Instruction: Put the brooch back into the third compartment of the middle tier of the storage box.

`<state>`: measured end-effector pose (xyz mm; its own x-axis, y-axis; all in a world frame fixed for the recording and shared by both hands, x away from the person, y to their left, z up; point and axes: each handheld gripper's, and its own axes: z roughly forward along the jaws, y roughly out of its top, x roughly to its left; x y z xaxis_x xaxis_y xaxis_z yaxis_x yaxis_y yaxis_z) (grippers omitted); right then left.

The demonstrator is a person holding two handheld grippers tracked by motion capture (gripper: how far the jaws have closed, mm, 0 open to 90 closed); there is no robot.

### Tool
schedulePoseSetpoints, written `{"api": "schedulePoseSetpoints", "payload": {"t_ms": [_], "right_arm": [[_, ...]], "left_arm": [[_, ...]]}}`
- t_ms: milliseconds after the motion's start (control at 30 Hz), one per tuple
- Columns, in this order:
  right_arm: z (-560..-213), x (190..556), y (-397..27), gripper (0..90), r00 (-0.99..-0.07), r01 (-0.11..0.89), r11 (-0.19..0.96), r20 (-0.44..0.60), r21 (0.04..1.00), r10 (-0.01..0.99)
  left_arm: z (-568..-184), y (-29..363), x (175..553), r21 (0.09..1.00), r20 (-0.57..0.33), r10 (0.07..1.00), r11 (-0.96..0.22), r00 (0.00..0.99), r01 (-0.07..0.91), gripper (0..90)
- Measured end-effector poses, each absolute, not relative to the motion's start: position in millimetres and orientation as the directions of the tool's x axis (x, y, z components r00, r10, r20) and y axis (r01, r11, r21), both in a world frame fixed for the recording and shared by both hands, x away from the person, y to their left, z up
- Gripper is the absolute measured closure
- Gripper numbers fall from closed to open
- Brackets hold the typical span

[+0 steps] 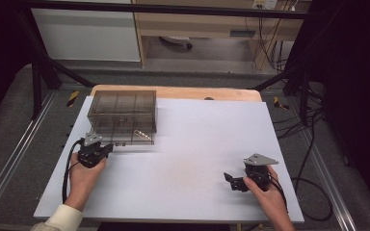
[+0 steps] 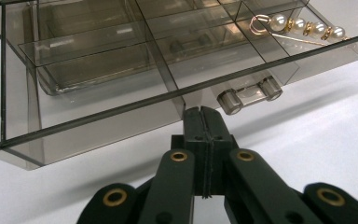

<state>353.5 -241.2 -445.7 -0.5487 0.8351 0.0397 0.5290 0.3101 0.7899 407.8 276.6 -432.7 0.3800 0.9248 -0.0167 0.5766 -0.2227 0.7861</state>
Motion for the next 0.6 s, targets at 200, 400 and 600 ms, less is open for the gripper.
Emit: {"api": "schedulePoseSetpoints", "payload": {"t_ms": [200, 400, 600], "right_arm": [[-445.8, 353.5, -241.4, 3.2, -0.548, 0.529, 0.311, 0.038, 0.790, 0.835], [-445.5, 352.8, -241.3, 3.2, -0.549, 0.530, 0.312, 0.039, 0.788, 0.835], [-445.8, 352.9, -240.6, 3.2, -0.551, 0.530, 0.314, 0.038, 0.788, 0.834]], "left_arm": [[-431.8, 275.6, 409.7, 0.784, -0.019, 0.923, -0.224, 0.383, 0.579, 90.0], [-430.9, 274.5, 410.2, 0.782, -0.014, 0.921, -0.232, 0.388, 0.578, 90.0], [-431.0, 274.8, 410.6, 0.783, -0.023, 0.921, -0.225, 0.388, 0.580, 90.0]]}}
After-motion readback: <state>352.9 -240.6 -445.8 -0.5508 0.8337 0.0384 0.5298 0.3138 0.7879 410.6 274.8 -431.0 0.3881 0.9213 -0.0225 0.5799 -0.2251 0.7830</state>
